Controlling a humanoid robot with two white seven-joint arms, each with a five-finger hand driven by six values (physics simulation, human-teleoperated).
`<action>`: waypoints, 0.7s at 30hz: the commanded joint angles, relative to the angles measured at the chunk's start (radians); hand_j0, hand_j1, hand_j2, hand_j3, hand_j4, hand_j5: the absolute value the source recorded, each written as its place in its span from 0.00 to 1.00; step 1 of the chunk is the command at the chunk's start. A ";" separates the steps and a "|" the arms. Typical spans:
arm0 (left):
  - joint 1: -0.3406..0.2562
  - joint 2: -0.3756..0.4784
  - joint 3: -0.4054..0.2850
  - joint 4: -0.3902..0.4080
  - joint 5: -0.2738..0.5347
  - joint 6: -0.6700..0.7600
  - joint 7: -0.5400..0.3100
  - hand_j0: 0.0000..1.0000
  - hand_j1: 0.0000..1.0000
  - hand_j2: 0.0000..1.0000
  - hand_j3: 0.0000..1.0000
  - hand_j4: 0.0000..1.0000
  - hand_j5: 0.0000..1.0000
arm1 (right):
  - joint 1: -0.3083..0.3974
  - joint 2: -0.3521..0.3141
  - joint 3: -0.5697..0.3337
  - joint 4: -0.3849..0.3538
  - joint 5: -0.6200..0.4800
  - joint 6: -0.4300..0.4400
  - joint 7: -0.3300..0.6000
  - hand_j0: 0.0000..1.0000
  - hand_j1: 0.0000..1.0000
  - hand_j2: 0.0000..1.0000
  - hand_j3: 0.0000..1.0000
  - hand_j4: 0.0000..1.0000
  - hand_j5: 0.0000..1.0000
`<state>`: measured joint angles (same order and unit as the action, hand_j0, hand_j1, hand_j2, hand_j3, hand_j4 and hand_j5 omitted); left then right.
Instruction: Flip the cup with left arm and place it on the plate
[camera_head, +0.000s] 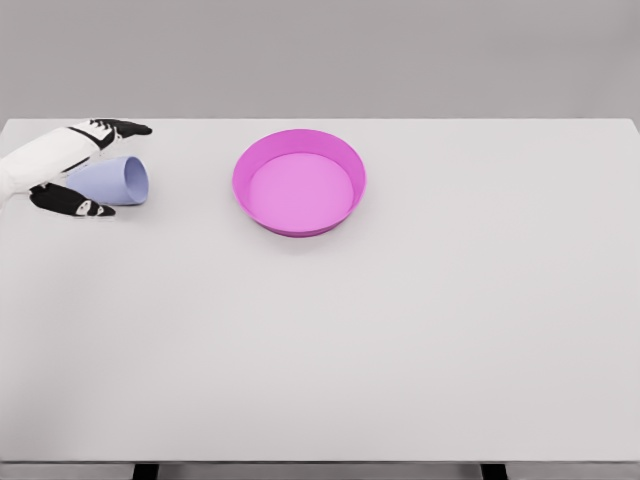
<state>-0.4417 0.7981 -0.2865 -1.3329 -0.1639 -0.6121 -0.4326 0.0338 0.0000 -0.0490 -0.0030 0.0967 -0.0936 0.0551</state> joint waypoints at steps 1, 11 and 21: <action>0.000 0.004 -0.045 0.030 -0.014 0.001 -0.003 1.00 1.00 1.00 1.00 1.00 1.00 | 0.000 0.000 0.000 0.000 0.000 0.000 0.000 1.00 1.00 1.00 1.00 1.00 1.00; -0.069 -0.040 -0.122 0.161 -0.019 0.001 -0.006 1.00 1.00 1.00 1.00 1.00 1.00 | 0.000 0.000 0.000 0.000 0.000 0.000 0.000 1.00 1.00 1.00 1.00 1.00 1.00; -0.143 -0.039 -0.138 0.232 -0.005 0.001 -0.075 1.00 1.00 1.00 1.00 1.00 1.00 | 0.000 0.000 0.000 0.000 0.000 0.000 0.000 1.00 1.00 1.00 1.00 1.00 1.00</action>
<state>-0.5875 0.7597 -0.4242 -1.1127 -0.1770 -0.6130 -0.5054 0.0337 0.0000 -0.0490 -0.0031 0.0967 -0.0935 0.0549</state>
